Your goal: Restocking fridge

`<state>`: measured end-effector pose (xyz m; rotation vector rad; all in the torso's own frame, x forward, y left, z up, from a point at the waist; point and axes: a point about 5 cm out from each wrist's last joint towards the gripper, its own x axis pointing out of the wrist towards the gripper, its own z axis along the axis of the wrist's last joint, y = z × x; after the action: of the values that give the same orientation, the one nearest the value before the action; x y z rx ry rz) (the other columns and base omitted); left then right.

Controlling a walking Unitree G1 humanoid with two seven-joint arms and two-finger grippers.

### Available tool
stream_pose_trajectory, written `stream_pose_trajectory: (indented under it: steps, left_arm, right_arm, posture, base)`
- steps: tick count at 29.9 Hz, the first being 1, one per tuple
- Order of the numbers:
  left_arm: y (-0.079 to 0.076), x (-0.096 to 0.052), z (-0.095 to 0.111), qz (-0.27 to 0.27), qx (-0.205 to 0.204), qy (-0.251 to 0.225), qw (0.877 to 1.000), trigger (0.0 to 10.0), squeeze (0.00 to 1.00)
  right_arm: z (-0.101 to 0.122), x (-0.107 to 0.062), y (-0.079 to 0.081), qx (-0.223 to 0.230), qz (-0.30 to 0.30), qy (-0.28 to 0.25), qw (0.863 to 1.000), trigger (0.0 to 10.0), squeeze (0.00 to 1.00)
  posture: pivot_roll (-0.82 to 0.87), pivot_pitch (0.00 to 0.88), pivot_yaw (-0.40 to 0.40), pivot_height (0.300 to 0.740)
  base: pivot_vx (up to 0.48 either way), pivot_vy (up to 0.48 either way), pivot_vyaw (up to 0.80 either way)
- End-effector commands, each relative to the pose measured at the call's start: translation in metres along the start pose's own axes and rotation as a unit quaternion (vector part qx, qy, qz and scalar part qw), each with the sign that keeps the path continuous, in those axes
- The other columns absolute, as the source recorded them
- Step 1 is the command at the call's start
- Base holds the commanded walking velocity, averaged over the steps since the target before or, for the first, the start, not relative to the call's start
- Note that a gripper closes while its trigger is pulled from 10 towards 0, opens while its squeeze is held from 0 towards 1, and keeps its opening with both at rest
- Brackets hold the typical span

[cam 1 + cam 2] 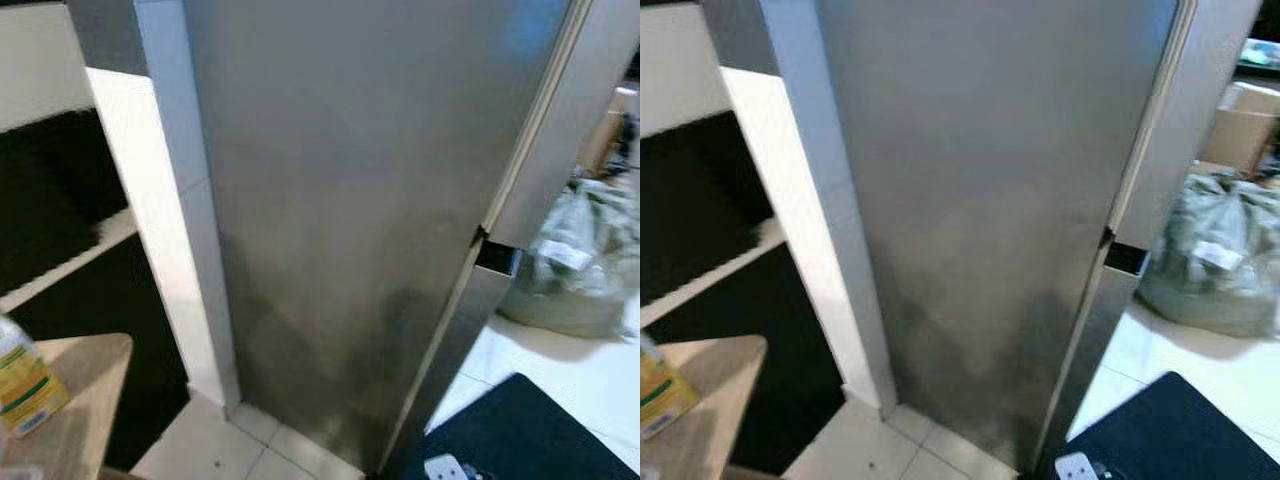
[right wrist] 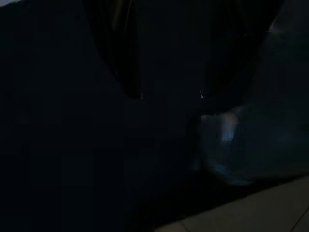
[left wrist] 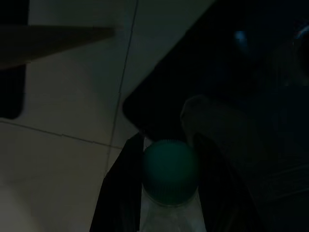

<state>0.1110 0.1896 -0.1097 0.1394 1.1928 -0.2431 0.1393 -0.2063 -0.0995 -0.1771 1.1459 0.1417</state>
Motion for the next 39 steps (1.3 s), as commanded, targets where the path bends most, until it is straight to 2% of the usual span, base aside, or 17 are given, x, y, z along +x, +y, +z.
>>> stream_pose_trajectory:
  steps: [1, 12, 30, 39]
  left_arm:
    - [-0.006, 0.001, 0.0, -0.014, 0.003, 0.0, 1.0, 10.0, 0.0]
    - [-0.006, 0.001, 0.0, -0.013, 0.005, 0.001, 1.0, 10.0, 0.0]
    - [-0.007, 0.001, 0.001, -0.016, 0.005, 0.0, 1.0, 10.0, 0.0]
    - [-0.008, 0.002, 0.001, -0.018, 0.005, -0.001, 1.0, 10.0, 0.0]
  right_arm:
    - [0.004, 0.0, -0.001, -0.001, -0.002, -0.007, 1.0, 10.0, 0.0]
    - [0.012, 0.001, -0.002, -0.004, -0.004, -0.02, 1.0, 10.0, 0.0]
    - [0.01, 0.0, -0.004, 0.001, -0.006, -0.016, 1.0, 10.0, 0.0]
    - [0.017, 0.001, -0.005, 0.0, -0.008, -0.03, 1.0, 10.0, 0.0]
  posture:
    - [-0.01, 0.0, 0.011, 0.74]
    - [-0.01, 0.0, 0.009, 0.74]
    - [-0.01, 0.0, 0.008, 0.74]
    - [-0.01, 0.0, 0.006, 0.74]
  base:
    - [0.0, 0.0, 0.0]
    - [0.0, 0.0, 0.0]
    - [0.0, 0.0, -0.8]
    - [0.0, 0.0, -0.8]
